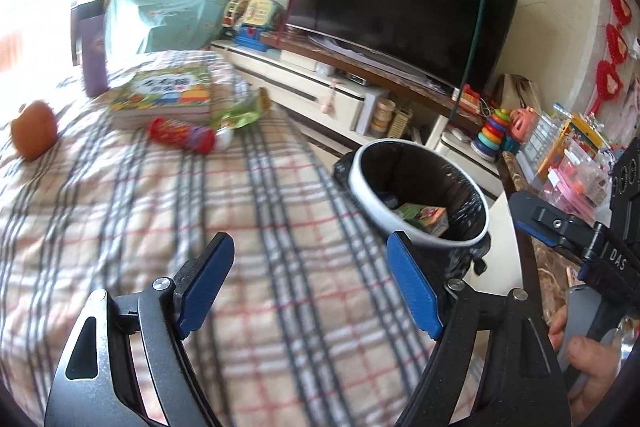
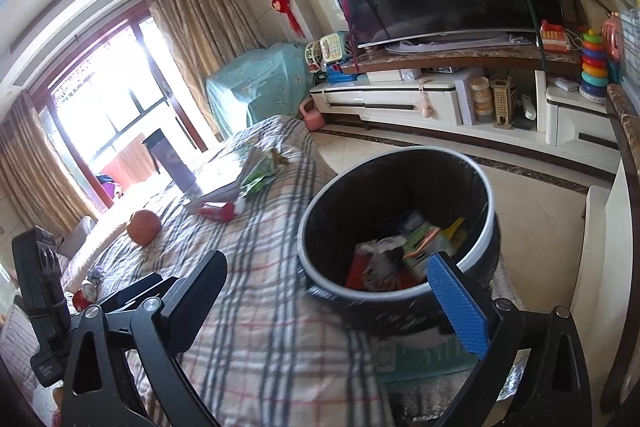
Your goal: Collect trash
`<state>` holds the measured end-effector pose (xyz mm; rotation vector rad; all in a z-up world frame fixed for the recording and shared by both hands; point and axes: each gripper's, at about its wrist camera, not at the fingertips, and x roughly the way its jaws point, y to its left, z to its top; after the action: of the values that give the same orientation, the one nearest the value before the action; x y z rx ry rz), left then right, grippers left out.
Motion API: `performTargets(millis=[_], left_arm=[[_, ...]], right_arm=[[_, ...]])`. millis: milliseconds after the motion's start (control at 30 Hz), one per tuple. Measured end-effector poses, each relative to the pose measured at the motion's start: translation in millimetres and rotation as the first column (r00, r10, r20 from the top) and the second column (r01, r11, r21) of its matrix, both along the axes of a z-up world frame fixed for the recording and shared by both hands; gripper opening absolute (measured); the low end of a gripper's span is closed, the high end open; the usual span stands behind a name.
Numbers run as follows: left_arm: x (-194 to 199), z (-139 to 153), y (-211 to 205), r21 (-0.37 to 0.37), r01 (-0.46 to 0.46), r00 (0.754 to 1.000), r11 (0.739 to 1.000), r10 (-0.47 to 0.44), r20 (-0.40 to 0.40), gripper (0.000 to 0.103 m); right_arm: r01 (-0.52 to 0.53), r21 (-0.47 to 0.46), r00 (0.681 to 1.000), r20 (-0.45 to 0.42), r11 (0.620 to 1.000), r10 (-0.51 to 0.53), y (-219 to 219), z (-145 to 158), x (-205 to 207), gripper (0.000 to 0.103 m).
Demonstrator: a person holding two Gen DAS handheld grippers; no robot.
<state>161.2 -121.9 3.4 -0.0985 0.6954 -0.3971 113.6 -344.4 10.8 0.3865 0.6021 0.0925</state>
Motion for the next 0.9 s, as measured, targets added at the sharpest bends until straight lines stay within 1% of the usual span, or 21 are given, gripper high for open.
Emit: performTargets(millis=[100, 200, 267, 300, 367, 467, 600, 767, 900], left_arm=[[-11.0, -2.4, 18.2, -0.011, -0.028, 1.0, 1.0, 0.028, 0.001, 0.081], [-24.5, 2.1, 32.0, -0.019, -0.046, 0.998, 0.999, 0.047, 0.03, 0.081], [-37.0, 6.8, 38.9, -0.022, -0.063, 0.996, 0.998, 0.064, 0.067, 0.082], [-43.2, 9.3, 42.4, -0.023, -0.074, 0.993, 0.997, 0.075, 0.088, 0.083], [-56.0, 12.2, 47.4, -0.022, -0.103, 0.986, 0.994, 0.105, 0.132, 0.093], [-80.4, 14.3, 56.5, -0.022, -0.173, 0.962, 0.985, 0.174, 0.213, 0.103], [-96.7, 15.0, 63.9, -0.005, -0.215, 0.943, 0.977, 0.209, 0.259, 0.103], [-114.8, 12.3, 66.6, 0.048, -0.285, 0.911, 0.957, 0.255, 0.323, 0.103], [-119.2, 5.7, 68.9, 0.064, -0.315, 0.903, 0.947, 0.278, 0.328, 0.103]], right_arm=[[-0.003, -0.019, 1.0, 0.023, 1.0, 0.004, 12.8, 4.3, -10.2, 0.101], [0.002, -0.058, 0.998, 0.069, 0.998, 0.002, 25.3, 16.3, -22.1, 0.101], [0.022, -0.082, 0.991, 0.131, 0.996, -0.011, 32.5, 25.6, -35.5, 0.102], [0.045, -0.098, 0.983, 0.182, 0.994, -0.026, 37.3, 30.4, -45.6, 0.103], [0.082, -0.124, 0.969, 0.242, 0.989, -0.05, 43.7, 34.6, -59.9, 0.103], [0.111, -0.153, 0.957, 0.283, 0.982, -0.064, 50.5, 33.7, -73.4, 0.103], [0.115, -0.17, 0.951, 0.303, 0.979, -0.059, 54.9, 27.4, -82.6, 0.103], [0.112, -0.196, 0.953, 0.299, 0.974, -0.05, 60.5, 14.0, -89.5, 0.103], [0.11, -0.21, 0.955, 0.293, 0.972, -0.044, 64.2, 5.8, -92.4, 0.103]])
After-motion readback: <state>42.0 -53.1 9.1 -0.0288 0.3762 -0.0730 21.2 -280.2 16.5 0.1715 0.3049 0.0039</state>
